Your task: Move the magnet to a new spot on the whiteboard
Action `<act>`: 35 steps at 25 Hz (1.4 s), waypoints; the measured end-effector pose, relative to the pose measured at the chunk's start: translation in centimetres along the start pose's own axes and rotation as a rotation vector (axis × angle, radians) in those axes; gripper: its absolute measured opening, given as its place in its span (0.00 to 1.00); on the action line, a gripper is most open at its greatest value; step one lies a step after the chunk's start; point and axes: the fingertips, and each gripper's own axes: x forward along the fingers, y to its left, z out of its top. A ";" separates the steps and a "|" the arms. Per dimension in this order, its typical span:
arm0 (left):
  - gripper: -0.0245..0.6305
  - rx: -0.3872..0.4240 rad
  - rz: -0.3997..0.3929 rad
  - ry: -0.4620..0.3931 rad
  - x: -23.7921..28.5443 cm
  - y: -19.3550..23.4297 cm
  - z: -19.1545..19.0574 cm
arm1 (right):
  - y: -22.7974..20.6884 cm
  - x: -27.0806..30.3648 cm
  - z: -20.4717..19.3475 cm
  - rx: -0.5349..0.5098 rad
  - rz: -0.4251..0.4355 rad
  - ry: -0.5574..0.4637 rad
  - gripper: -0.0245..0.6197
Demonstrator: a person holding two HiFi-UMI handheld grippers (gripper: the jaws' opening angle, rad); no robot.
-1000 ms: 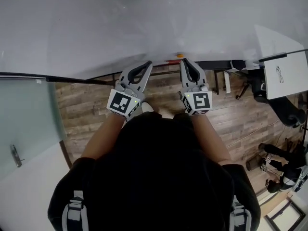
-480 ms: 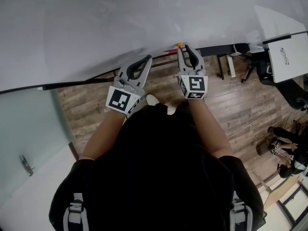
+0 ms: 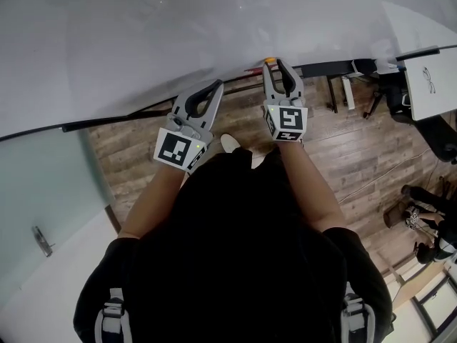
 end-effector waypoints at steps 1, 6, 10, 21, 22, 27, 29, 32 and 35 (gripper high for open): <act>0.04 0.000 0.002 0.001 -0.1 0.0 0.0 | 0.0 0.0 0.0 0.003 0.000 -0.001 0.23; 0.04 0.002 0.007 0.003 -0.5 0.0 -0.1 | 0.4 0.1 0.3 0.012 0.017 -0.013 0.25; 0.04 0.008 0.011 0.009 -0.7 -0.2 -0.1 | 0.4 0.2 0.1 0.009 0.016 -0.006 0.25; 0.04 0.012 0.038 0.020 -1.5 0.1 -0.3 | 0.4 0.6 0.1 0.012 0.002 0.002 0.22; 0.04 0.012 0.040 0.019 -1.5 0.2 -0.4 | 0.4 0.6 0.3 0.014 0.006 -0.004 0.22; 0.04 0.011 0.051 0.014 -1.6 0.5 0.0 | 1.0 0.0 2.8 -0.027 0.051 -0.041 0.22; 0.04 0.009 0.058 0.009 -1.6 0.6 0.3 | 1.6 -0.6 4.0 -0.040 0.088 -0.052 0.22; 0.04 0.003 0.060 0.002 -1.3 0.6 1.0 | 2.6 -2.2 5.9 -0.035 0.163 -0.059 0.22; 0.04 0.006 0.055 -0.007 -1.1 0.2 1.9 | 3.3 -4.2 8.0 -0.027 0.242 -0.076 0.22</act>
